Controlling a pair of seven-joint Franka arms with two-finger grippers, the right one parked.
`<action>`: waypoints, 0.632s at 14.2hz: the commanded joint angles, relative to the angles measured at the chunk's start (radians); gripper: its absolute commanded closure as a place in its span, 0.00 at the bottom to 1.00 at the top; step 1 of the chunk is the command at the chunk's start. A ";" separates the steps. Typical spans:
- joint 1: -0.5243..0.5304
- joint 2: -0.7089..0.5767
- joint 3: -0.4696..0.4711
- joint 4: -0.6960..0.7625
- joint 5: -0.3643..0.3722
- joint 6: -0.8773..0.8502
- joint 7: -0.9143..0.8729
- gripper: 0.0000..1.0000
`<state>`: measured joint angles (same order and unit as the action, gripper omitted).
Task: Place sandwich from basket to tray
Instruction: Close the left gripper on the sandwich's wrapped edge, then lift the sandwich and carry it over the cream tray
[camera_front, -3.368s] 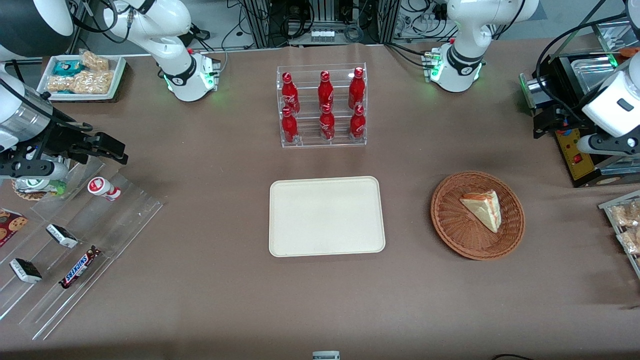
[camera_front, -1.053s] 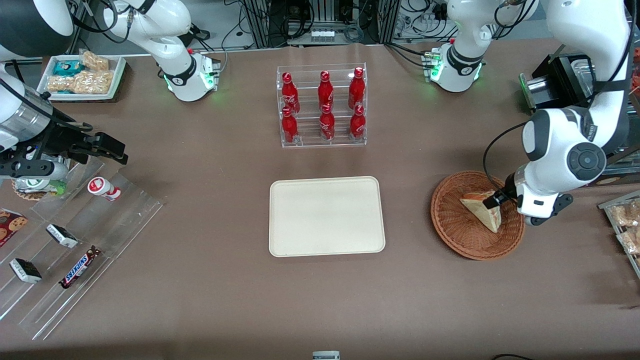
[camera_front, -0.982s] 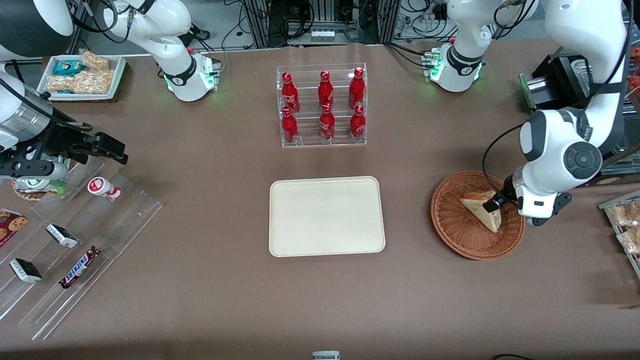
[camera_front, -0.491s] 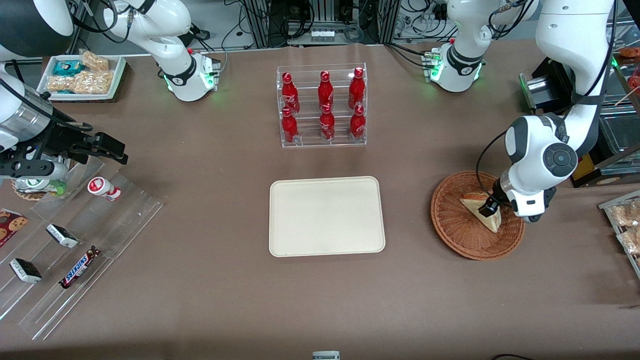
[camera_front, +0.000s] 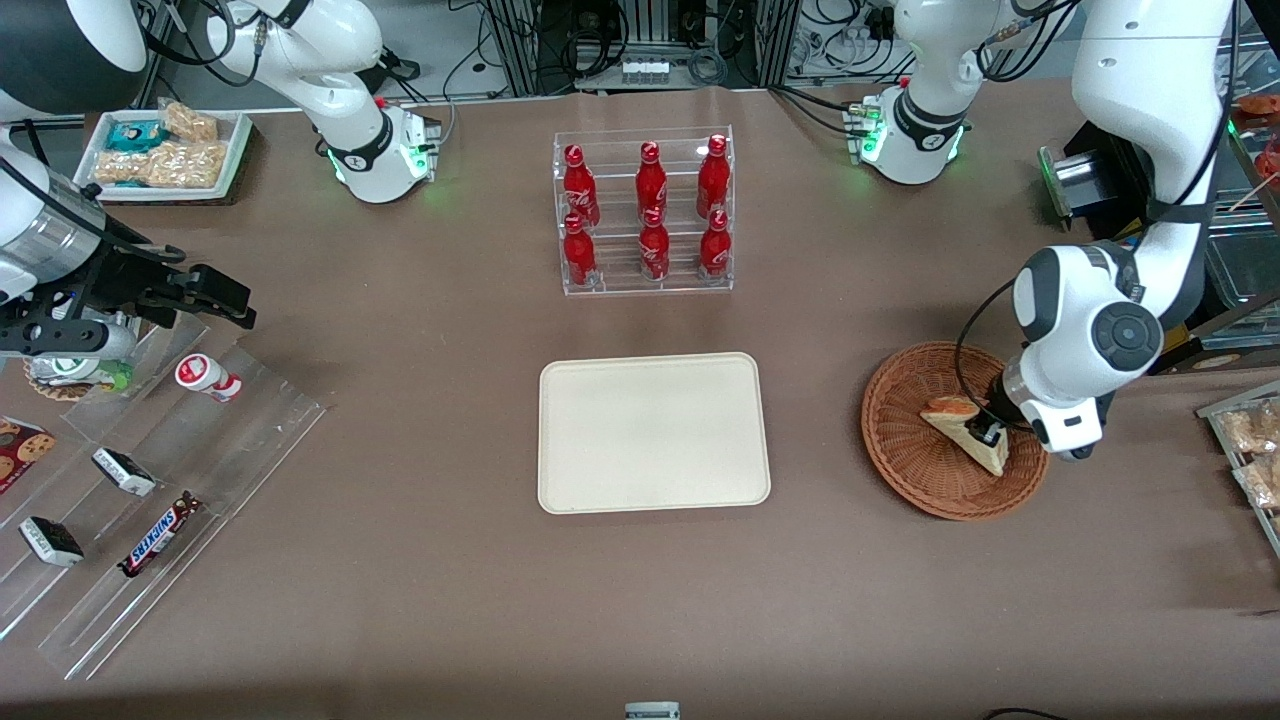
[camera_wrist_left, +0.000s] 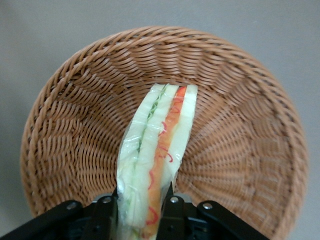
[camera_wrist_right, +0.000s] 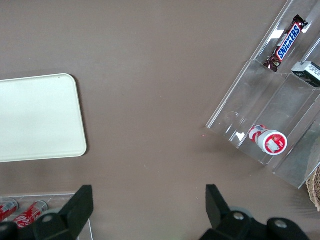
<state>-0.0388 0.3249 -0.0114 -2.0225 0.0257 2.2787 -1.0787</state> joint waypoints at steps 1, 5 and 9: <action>-0.096 0.019 -0.004 0.213 0.000 -0.245 -0.026 0.94; -0.277 0.029 -0.007 0.269 -0.010 -0.286 0.035 0.94; -0.441 0.146 -0.022 0.401 -0.012 -0.243 0.112 0.91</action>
<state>-0.4263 0.3855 -0.0388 -1.7254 0.0222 2.0303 -1.0132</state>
